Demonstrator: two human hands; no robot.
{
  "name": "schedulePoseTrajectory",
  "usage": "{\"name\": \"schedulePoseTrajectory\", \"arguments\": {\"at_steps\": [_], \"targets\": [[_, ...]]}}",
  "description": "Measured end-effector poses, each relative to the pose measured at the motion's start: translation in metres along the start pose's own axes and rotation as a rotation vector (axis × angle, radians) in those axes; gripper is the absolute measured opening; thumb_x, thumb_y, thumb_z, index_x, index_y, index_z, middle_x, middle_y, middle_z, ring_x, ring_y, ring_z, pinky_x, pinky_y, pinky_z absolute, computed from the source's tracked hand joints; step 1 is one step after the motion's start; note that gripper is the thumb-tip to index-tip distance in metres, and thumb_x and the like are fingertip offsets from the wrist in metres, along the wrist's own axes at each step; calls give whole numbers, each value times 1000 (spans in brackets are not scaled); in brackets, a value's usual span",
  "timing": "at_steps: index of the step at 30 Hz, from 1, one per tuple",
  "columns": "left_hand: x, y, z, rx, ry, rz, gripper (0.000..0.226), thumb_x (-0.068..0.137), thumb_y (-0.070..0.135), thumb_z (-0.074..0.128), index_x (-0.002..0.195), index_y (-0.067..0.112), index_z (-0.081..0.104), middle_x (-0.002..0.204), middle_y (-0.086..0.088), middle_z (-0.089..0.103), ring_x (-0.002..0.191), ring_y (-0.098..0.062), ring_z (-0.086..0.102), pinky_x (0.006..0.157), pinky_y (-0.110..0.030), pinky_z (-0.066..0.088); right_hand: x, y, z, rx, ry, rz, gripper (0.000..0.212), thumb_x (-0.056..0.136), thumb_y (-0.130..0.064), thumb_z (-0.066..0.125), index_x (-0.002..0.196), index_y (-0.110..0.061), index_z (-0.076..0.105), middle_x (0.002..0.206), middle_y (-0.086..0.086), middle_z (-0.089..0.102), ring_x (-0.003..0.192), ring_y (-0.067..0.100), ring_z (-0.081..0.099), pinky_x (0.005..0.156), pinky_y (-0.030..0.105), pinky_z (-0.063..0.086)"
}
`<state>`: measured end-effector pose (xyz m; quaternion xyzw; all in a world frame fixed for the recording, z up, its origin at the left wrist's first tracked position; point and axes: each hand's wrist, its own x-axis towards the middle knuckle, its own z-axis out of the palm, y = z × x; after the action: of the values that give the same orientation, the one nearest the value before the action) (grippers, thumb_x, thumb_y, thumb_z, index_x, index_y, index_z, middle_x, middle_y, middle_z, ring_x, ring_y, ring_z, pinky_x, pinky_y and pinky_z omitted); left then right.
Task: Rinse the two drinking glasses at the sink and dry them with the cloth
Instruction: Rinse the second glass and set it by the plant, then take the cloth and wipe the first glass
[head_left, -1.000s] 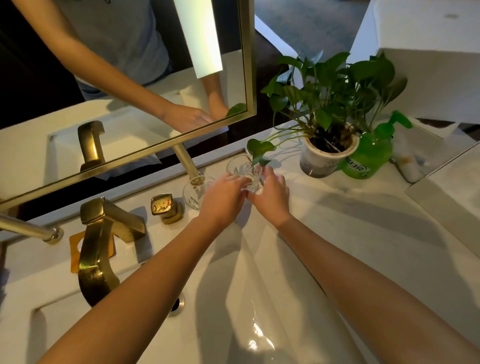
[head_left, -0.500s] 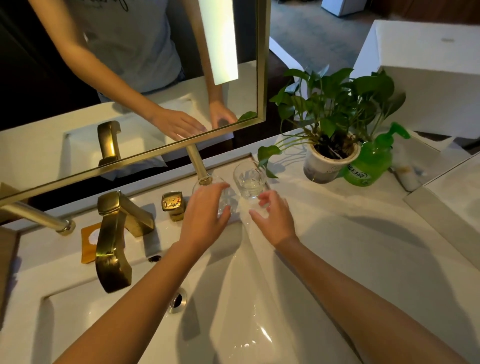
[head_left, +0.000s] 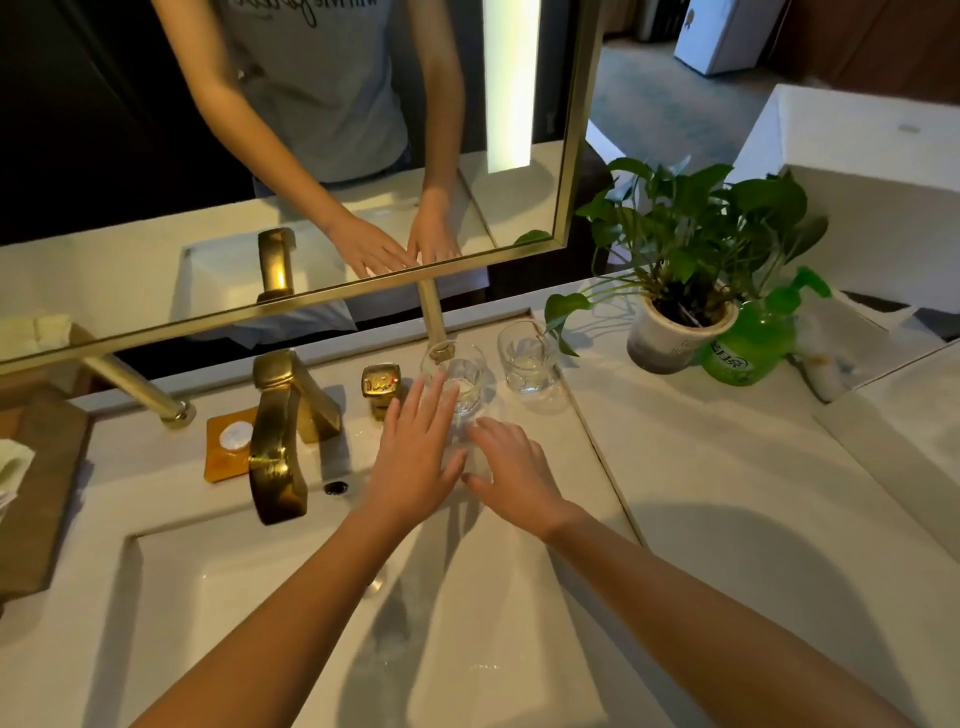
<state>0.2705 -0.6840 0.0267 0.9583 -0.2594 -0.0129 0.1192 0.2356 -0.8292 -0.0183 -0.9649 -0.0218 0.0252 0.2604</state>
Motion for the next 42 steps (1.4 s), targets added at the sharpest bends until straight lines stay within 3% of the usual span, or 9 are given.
{"name": "schedulePoseTrajectory", "arguments": {"at_steps": [3, 7, 13, 19, 24, 30, 36, 39, 42], "targets": [[-35, -1, 7, 59, -80, -13, 79, 92, 58, 33, 147, 27, -14, 153, 2, -26, 144, -23, -23, 115, -42, -12, -23, -5, -1, -86, -71, -20, 64, 93, -43, 55, 149, -24, 29, 160, 1, 20, 147, 23, 18, 117, 44, 24], [-88, -14, 19, 2, -127, -63, 83, 79, 67, 5, 148, 24, -12, 150, 3, -27, 141, -22, -24, 111, -43, -14, -48, -22, 1, -235, -221, -1, 71, 96, -45, 47, 154, -23, 11, 164, 2, -6, 151, 26, -3, 119, 52, 8], [-162, -58, 20, -6, -145, -147, 88, 71, 68, 0, 143, 21, -14, 152, 0, -19, 139, -19, -20, 112, -44, -10, -85, -74, 27, -310, -339, -25, 73, 98, -49, 41, 155, -25, 2, 163, 0, -15, 150, 25, -10, 118, 53, 1], [-220, -131, -3, 79, -151, -233, 79, 83, 63, 20, 147, 16, 27, 155, -8, 22, 146, -26, 5, 111, -53, 13, -82, -157, 73, -284, -417, -127, 72, 97, -49, 43, 155, -23, 9, 164, 2, -2, 151, 25, -2, 119, 51, 4], [-264, -201, -38, 59, -80, -335, 89, 70, 69, -3, 145, 22, -12, 155, 0, -17, 138, -20, -24, 112, -44, -14, -64, -239, 117, -246, -424, -200, 71, 97, -51, 42, 155, -23, 10, 164, 2, -1, 151, 25, 1, 121, 48, 9], [-310, -280, -94, -48, 26, -471, 80, 87, 65, 20, 152, 21, 3, 161, -1, -3, 148, -20, -6, 117, -45, -2, -26, -336, 150, 100, -347, -199, 63, 98, -41, 49, 150, -13, 28, 159, 10, 23, 147, 26, 19, 118, 38, 19], [-317, -347, -145, -480, 484, -678, 47, 91, 27, 56, 135, 17, 43, 137, -5, 44, 125, -24, 43, 99, -39, 41, 30, -413, 153, 292, -149, -200, 48, 97, -35, 51, 139, -14, 43, 142, 11, 46, 131, 27, 40, 106, 37, 34], [-302, -383, -167, -604, 581, -744, 39, 92, 24, 55, 130, 18, 46, 133, -5, 41, 118, -23, 46, 91, -38, 44, 69, -440, 149, 282, -44, -198, 45, 97, -36, 50, 135, -13, 46, 132, 12, 49, 123, 26, 42, 98, 36, 38], [-277, -423, -179, -584, 546, -831, 51, 91, 26, 56, 137, 13, 39, 144, -7, 32, 130, -25, 36, 104, -41, 35, 114, -460, 149, 215, -36, -189, 47, 97, -39, 50, 137, -15, 44, 138, 12, 43, 129, 28, 35, 102, 43, 37]]}}
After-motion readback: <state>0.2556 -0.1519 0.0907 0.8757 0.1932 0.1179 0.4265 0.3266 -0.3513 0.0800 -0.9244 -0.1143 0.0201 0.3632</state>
